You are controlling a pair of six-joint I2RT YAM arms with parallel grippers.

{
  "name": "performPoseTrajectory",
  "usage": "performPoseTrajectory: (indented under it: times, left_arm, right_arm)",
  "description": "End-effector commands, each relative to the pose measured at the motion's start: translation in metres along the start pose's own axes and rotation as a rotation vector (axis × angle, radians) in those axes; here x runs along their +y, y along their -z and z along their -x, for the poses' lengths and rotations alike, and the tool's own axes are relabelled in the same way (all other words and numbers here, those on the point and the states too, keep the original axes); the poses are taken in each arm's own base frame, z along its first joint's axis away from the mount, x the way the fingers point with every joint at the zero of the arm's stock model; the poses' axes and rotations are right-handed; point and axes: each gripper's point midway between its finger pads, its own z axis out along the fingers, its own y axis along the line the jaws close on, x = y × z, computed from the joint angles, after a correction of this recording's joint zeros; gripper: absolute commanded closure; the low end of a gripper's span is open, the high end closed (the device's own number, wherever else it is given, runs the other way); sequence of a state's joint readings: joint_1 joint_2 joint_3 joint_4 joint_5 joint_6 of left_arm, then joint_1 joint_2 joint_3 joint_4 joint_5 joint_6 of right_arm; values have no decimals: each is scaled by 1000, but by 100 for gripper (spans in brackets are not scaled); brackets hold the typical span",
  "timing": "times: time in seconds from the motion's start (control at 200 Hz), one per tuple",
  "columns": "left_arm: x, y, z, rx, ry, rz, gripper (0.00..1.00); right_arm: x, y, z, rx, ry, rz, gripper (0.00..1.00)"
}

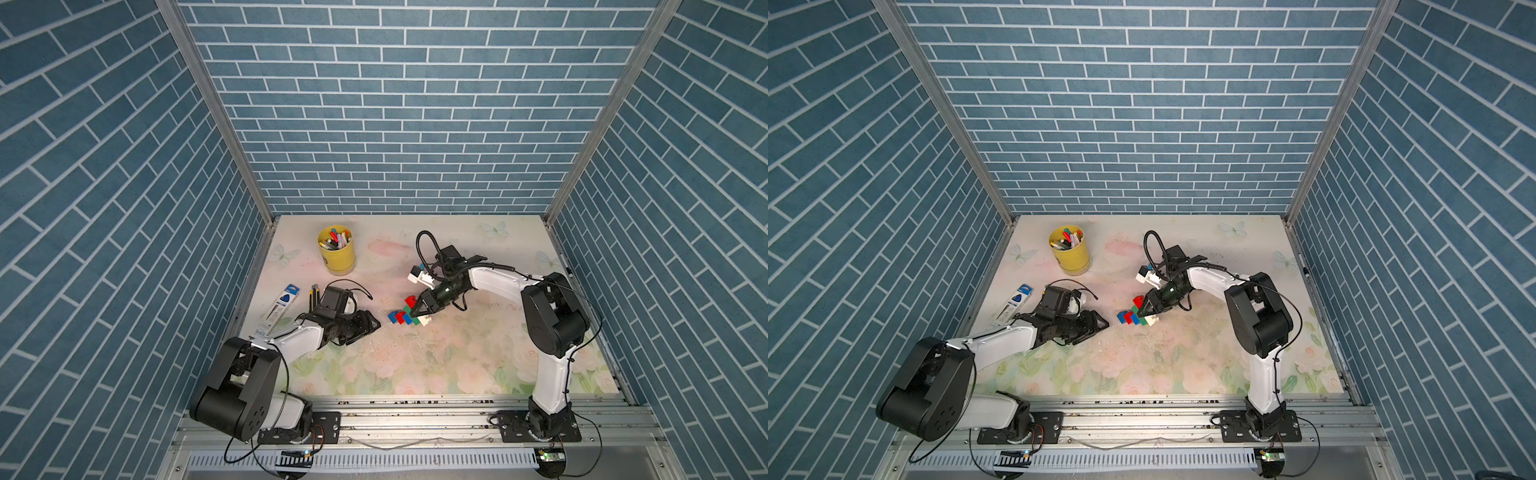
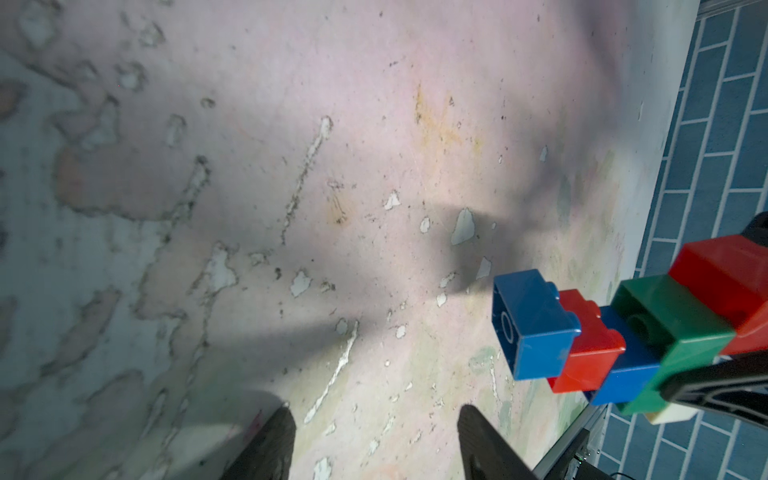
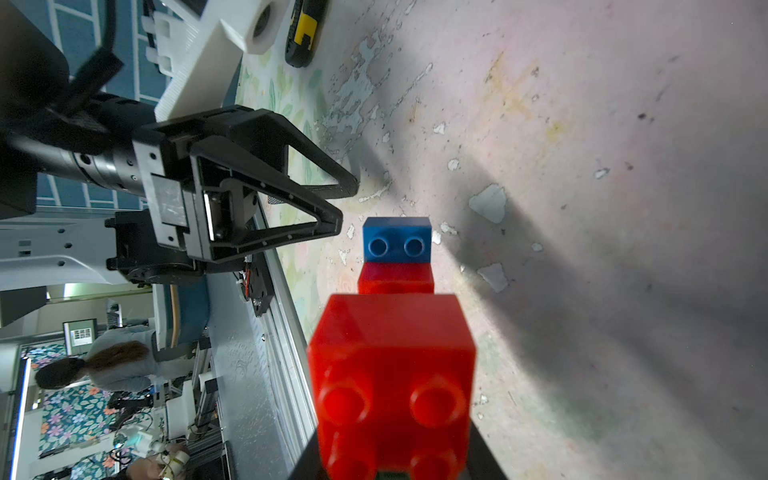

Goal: Assemble the letter y with lego
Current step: Place the lego brick at the center of the board.

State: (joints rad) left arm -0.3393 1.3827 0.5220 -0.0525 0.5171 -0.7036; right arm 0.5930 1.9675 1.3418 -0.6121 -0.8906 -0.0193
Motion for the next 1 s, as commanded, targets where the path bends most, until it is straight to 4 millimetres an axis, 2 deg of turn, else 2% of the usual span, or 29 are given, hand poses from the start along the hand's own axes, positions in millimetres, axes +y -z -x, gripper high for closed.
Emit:
performPoseTrajectory:
  times: [0.0,0.185,0.435,0.635,0.79,0.995]
  left_arm:
    - [16,0,-9,14,28,48,35]
    - [18,-2,-10,22,30,48,35]
    - [21,-2,-13,24,33,50,35]
    - [23,-2,-15,24,34,54,35]
    - [23,-3,-16,27,37,53,35]
    - [23,-1,-15,22,34,57,35]
  right_arm:
    - [0,-6,-1,14,4,69,71]
    - [-7,-11,-1,21,-12,76,68]
    - [-16,-10,2,18,-30,68,56]
    - [-24,-8,6,21,-47,56,53]
    - [-35,-4,11,14,-65,11,52]
    - [-55,9,13,-23,-100,-136,51]
